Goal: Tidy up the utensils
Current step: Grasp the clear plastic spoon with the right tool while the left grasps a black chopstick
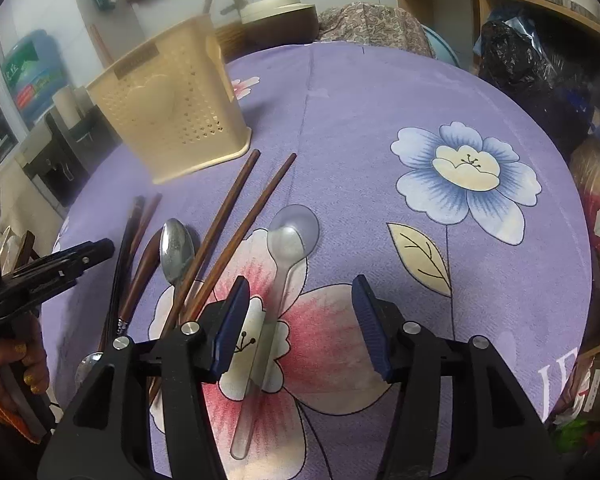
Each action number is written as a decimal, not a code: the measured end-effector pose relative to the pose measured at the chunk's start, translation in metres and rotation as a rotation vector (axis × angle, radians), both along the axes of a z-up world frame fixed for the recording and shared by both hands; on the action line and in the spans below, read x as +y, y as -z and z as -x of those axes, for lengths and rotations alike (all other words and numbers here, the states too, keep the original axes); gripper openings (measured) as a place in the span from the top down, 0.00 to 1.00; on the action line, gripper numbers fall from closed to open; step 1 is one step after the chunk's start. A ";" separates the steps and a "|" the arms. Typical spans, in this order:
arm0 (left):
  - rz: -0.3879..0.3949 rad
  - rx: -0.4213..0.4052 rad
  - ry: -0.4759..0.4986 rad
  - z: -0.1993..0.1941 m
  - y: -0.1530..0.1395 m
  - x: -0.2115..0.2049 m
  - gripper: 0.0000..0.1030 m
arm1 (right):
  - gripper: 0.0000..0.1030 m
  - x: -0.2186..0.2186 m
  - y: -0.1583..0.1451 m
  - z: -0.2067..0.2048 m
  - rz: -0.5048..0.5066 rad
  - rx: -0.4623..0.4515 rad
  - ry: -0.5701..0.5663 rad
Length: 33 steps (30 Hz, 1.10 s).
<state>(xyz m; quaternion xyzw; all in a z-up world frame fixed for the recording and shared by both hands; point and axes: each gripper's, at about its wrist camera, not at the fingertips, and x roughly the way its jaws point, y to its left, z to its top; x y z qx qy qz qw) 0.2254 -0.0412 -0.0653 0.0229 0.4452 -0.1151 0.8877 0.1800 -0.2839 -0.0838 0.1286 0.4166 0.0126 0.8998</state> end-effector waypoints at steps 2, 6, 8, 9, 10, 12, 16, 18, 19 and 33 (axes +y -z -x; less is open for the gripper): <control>0.001 -0.010 -0.014 0.001 0.000 0.000 0.54 | 0.44 0.000 0.000 0.001 0.002 0.001 0.003; -0.016 -0.016 -0.033 -0.001 -0.001 0.001 0.54 | 0.42 0.000 0.001 0.002 0.008 0.004 0.000; -0.010 -0.008 -0.038 -0.002 -0.001 0.005 0.54 | 0.42 0.000 0.000 0.002 0.015 0.003 -0.004; -0.014 -0.006 -0.044 -0.004 -0.001 0.007 0.54 | 0.42 0.001 0.000 0.002 0.028 0.004 -0.007; -0.021 0.001 -0.055 -0.007 0.000 0.009 0.54 | 0.42 0.002 0.000 0.001 0.037 0.006 -0.008; -0.017 0.018 -0.054 -0.014 0.003 0.010 0.54 | 0.42 0.003 0.000 -0.003 0.047 0.009 -0.011; 0.030 0.033 -0.066 -0.021 -0.001 0.013 0.55 | 0.42 0.003 -0.003 -0.004 0.045 0.000 -0.011; 0.055 0.016 -0.078 -0.017 -0.004 0.016 0.55 | 0.35 0.003 -0.004 -0.003 0.051 -0.006 -0.002; 0.062 0.017 -0.071 -0.015 -0.004 0.016 0.55 | 0.31 0.003 -0.005 -0.002 0.058 -0.012 0.000; 0.045 0.038 -0.037 -0.010 0.004 0.001 0.54 | 0.18 0.008 -0.006 -0.005 0.155 -0.022 0.043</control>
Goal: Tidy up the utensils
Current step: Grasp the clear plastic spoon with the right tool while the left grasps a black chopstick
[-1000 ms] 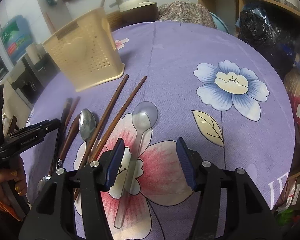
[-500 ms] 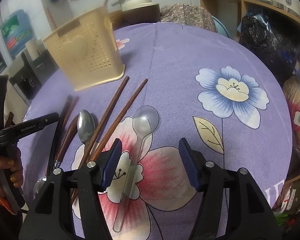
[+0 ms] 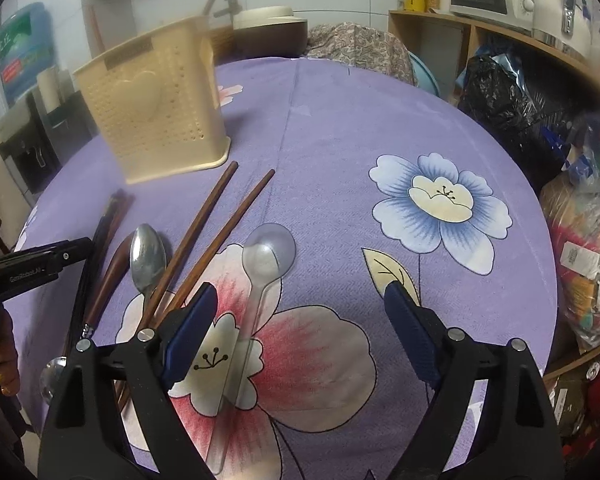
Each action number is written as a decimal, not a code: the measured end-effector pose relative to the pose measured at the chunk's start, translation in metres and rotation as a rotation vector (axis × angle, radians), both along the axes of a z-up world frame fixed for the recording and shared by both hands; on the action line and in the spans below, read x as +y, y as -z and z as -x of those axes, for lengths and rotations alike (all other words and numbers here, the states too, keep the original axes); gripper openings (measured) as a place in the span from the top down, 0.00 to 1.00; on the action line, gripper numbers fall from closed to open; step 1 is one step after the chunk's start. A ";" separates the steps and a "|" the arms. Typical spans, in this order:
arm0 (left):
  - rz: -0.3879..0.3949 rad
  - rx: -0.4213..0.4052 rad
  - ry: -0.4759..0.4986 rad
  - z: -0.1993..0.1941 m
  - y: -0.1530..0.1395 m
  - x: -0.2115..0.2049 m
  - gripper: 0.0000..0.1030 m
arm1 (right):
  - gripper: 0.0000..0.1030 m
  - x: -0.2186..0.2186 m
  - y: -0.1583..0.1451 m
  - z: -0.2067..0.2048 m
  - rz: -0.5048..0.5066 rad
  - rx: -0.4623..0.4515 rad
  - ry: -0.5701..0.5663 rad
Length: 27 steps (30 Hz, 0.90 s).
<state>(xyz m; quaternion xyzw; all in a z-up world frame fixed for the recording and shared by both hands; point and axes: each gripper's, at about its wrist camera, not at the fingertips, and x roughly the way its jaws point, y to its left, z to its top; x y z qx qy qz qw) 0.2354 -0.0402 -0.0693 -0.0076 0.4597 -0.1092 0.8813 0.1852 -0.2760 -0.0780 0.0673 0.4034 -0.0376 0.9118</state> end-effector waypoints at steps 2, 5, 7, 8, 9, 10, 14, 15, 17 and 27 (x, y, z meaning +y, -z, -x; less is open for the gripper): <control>-0.052 -0.021 0.003 -0.007 0.000 -0.004 0.54 | 0.18 0.000 0.000 0.000 -0.018 0.004 -0.003; -0.062 -0.012 0.006 -0.016 -0.002 -0.006 0.56 | 0.18 -0.001 0.000 -0.001 -0.034 0.013 -0.003; -0.070 -0.013 0.003 -0.020 -0.003 -0.006 0.64 | 0.18 -0.001 0.000 -0.003 -0.038 0.020 -0.005; -0.070 -0.013 0.002 -0.022 -0.003 -0.006 0.67 | 0.18 -0.001 0.000 -0.004 -0.040 0.023 -0.007; -0.066 -0.011 0.002 -0.023 -0.003 -0.005 0.71 | 0.18 -0.001 -0.001 -0.006 -0.042 0.025 -0.010; -0.060 -0.007 0.006 -0.025 -0.004 -0.005 0.75 | 0.18 -0.001 -0.001 -0.009 -0.042 0.029 -0.012; -0.042 0.006 0.014 -0.026 -0.004 -0.003 0.82 | 0.23 0.007 0.001 -0.017 -0.017 0.063 -0.022; -0.042 0.006 0.015 -0.027 -0.003 -0.002 0.83 | 0.25 0.010 0.003 -0.020 -0.010 0.078 -0.026; -0.042 0.006 0.018 -0.028 -0.003 -0.002 0.83 | 0.29 0.015 0.008 -0.024 0.005 0.101 -0.029; -0.066 0.005 0.014 -0.046 -0.002 -0.011 0.88 | 0.56 0.024 0.014 -0.049 0.072 0.117 -0.025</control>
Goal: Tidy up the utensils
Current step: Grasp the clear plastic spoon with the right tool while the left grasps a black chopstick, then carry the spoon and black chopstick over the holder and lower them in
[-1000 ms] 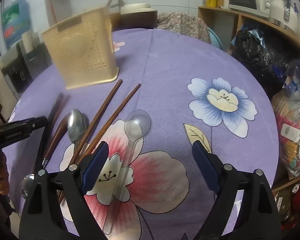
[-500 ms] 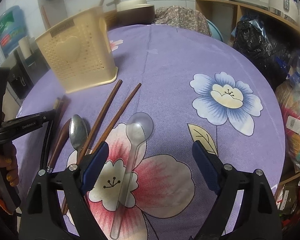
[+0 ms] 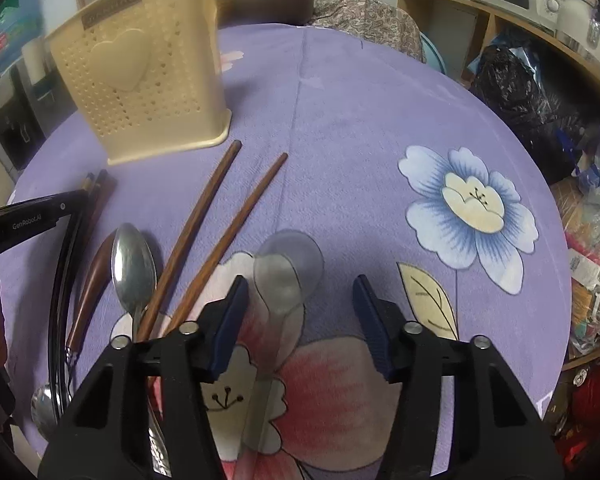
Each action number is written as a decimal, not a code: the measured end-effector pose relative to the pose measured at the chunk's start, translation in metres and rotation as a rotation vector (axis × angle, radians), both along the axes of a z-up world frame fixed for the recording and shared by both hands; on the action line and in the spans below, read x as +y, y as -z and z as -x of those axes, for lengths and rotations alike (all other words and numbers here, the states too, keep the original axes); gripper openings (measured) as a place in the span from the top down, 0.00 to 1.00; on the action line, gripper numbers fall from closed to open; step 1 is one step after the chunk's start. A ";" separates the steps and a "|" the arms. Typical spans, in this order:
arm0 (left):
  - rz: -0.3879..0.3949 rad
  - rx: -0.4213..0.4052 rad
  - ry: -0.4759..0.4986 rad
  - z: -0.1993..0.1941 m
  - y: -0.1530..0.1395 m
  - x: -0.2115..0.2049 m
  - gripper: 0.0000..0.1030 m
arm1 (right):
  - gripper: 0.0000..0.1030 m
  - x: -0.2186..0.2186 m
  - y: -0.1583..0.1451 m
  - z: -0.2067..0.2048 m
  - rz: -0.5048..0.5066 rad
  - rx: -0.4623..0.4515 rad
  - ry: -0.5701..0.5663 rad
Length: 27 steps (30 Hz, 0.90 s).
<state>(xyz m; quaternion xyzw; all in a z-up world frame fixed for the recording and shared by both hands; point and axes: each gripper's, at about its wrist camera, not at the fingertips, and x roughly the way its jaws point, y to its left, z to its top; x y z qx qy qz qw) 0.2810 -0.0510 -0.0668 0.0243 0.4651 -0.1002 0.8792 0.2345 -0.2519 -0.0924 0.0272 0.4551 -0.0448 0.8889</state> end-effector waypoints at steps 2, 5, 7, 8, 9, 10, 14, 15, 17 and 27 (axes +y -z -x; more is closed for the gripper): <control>-0.007 -0.006 -0.003 -0.002 0.000 -0.003 0.89 | 0.64 0.003 0.000 -0.005 0.004 -0.003 -0.008; -0.012 -0.010 -0.007 -0.004 0.000 -0.004 0.89 | 0.64 0.005 -0.001 -0.008 0.016 -0.010 -0.016; -0.002 -0.011 -0.005 -0.005 0.000 -0.003 0.90 | 0.65 0.002 -0.001 -0.009 -0.001 -0.015 -0.026; 0.008 -0.014 -0.009 -0.005 -0.001 -0.001 0.90 | 0.65 -0.001 -0.001 -0.008 -0.009 -0.018 -0.027; 0.016 -0.020 -0.013 -0.005 -0.003 0.001 0.90 | 0.65 -0.004 -0.003 -0.007 -0.023 -0.028 -0.029; 0.025 -0.032 -0.019 -0.003 -0.007 0.004 0.90 | 0.65 -0.007 -0.005 -0.006 -0.037 -0.037 -0.032; 0.072 -0.100 -0.006 0.007 -0.031 0.012 0.90 | 0.65 -0.020 -0.025 0.005 -0.109 -0.085 -0.060; 0.084 -0.122 -0.003 0.011 -0.039 0.015 0.90 | 0.65 -0.022 -0.032 0.009 -0.120 -0.100 -0.066; 0.104 -0.179 0.003 0.021 -0.060 0.023 0.90 | 0.65 -0.026 -0.044 0.016 -0.132 -0.132 -0.077; 0.126 -0.397 0.027 0.066 -0.131 0.050 0.92 | 0.65 -0.037 -0.108 0.056 -0.143 -0.296 -0.147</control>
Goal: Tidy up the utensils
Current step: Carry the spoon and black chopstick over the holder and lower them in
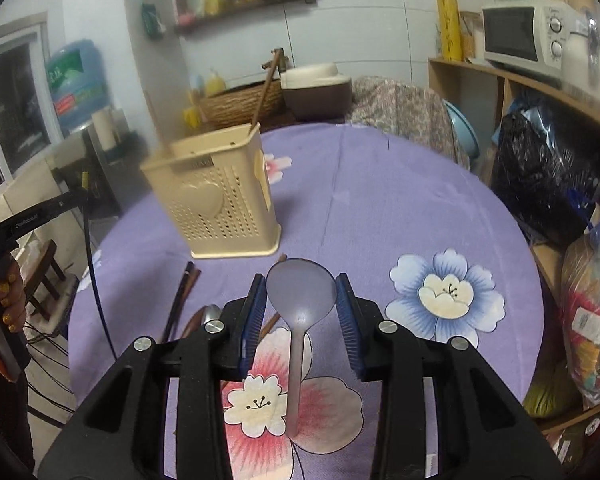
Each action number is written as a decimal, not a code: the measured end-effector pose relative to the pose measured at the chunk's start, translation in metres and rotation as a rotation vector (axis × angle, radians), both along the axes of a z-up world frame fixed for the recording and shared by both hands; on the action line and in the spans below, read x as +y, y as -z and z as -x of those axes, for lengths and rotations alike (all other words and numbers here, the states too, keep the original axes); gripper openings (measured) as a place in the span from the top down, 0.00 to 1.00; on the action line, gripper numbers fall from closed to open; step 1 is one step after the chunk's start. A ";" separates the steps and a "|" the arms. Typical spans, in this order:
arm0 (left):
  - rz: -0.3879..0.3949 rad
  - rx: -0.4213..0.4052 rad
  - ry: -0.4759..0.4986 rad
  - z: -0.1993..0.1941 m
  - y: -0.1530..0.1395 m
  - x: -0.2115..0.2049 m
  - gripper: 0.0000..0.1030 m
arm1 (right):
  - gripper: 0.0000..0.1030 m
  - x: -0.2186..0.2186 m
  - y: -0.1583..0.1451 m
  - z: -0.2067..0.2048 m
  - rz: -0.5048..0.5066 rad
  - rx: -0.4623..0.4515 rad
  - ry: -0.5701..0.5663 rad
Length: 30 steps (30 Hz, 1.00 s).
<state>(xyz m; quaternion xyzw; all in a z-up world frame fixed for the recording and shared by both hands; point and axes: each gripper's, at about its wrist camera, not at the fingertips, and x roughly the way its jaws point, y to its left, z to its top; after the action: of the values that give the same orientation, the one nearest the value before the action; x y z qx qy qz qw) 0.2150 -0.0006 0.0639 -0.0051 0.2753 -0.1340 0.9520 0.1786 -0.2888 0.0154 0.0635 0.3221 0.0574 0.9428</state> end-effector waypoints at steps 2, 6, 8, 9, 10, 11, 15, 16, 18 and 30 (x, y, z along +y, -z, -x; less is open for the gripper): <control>-0.006 -0.007 -0.008 -0.001 0.002 -0.001 0.92 | 0.65 0.002 -0.002 -0.001 0.006 -0.007 0.003; 0.015 -0.014 -0.013 0.003 0.001 0.004 0.92 | 0.65 0.002 -0.009 -0.002 -0.009 -0.015 -0.008; 0.015 -0.028 -0.013 0.006 -0.003 0.007 0.92 | 0.65 0.003 -0.011 -0.003 -0.001 -0.018 -0.019; 0.019 -0.033 -0.013 0.007 -0.005 0.009 0.92 | 0.65 0.004 -0.014 -0.004 -0.003 -0.022 -0.029; 0.024 -0.038 -0.015 0.007 -0.008 0.011 0.92 | 0.65 0.004 -0.016 -0.005 -0.008 -0.024 -0.036; 0.030 -0.042 -0.014 0.007 -0.010 0.013 0.92 | 0.65 0.004 -0.019 -0.006 -0.016 -0.027 -0.042; 0.039 -0.081 -0.007 0.008 -0.029 0.014 0.92 | 0.65 0.006 -0.043 -0.017 -0.042 -0.071 -0.069; 0.041 -0.090 -0.004 0.007 -0.035 0.014 0.92 | 0.65 0.008 -0.053 -0.021 -0.046 -0.090 -0.078; 0.051 -0.111 0.010 0.004 -0.052 0.013 0.92 | 0.65 0.012 -0.078 -0.032 -0.057 -0.131 -0.088; 0.129 -0.282 0.025 -0.044 -0.176 -0.030 0.92 | 0.65 0.041 -0.191 -0.127 -0.073 -0.350 -0.010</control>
<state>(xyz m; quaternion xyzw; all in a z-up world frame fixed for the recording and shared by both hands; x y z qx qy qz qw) 0.2593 -0.0302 0.2396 -0.0441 0.1299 -0.1629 0.9771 0.3055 -0.2480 0.2068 0.0849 0.1509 0.0838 0.9813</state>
